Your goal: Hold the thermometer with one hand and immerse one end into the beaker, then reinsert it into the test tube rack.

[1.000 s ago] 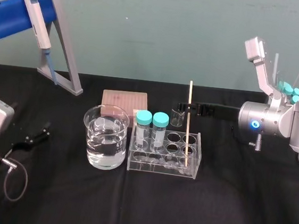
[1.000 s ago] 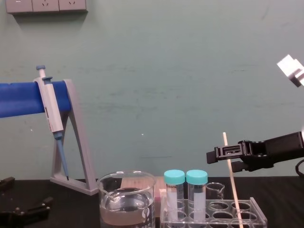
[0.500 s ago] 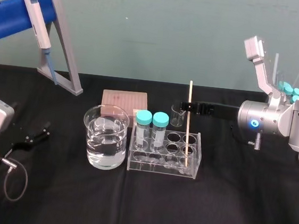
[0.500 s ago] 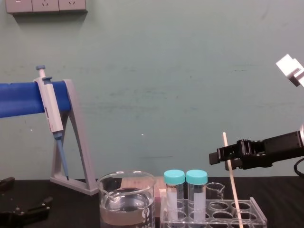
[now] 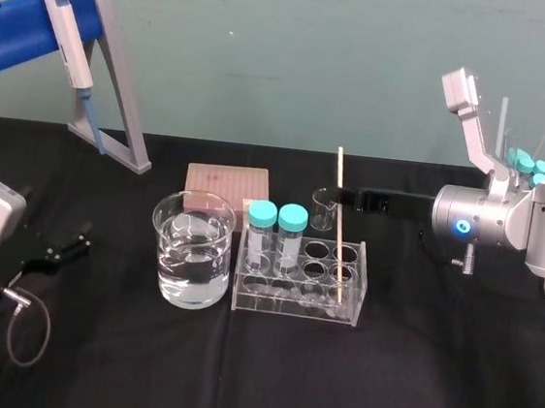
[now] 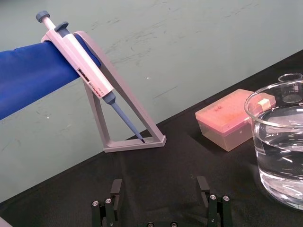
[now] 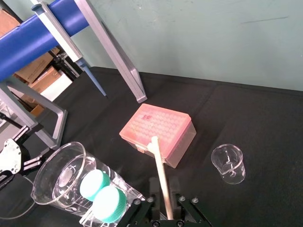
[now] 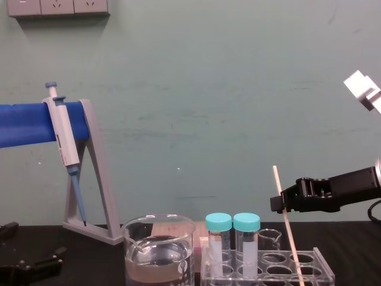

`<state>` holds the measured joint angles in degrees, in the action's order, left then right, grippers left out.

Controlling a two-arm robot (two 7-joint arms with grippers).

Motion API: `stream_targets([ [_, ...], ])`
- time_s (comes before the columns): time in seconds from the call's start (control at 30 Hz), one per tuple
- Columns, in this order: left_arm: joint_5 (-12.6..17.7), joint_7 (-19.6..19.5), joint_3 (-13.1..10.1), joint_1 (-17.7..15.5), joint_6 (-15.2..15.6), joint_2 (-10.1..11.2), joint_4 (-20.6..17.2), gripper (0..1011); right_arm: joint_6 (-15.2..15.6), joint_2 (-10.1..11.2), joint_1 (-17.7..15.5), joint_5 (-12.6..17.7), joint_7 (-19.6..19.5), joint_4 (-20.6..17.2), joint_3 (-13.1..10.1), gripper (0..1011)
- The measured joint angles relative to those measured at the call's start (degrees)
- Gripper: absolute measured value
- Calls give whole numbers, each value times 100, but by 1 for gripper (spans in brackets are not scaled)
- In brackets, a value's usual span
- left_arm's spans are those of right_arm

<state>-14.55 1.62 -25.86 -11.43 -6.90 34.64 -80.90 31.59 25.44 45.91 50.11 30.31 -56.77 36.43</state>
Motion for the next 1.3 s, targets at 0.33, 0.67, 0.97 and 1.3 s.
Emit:
stream_targets([
  [0.33,0,0,0,0,0,0,0,1004,-22,15,-14,-11,3,-39,-8,56],
  [0.67,0,0,0,0,0,0,0,1004,-62,117,-85,-4,-14,-243,-57,56],
  [0.97,0,0,0,-1,0,0,0,1004,-131,288,-207,-26,-97,-557,-82,56],
  [1.3,0,0,0,0,0,0,0,1003,-258,534,-362,-103,-201,-993,-140,55],
])
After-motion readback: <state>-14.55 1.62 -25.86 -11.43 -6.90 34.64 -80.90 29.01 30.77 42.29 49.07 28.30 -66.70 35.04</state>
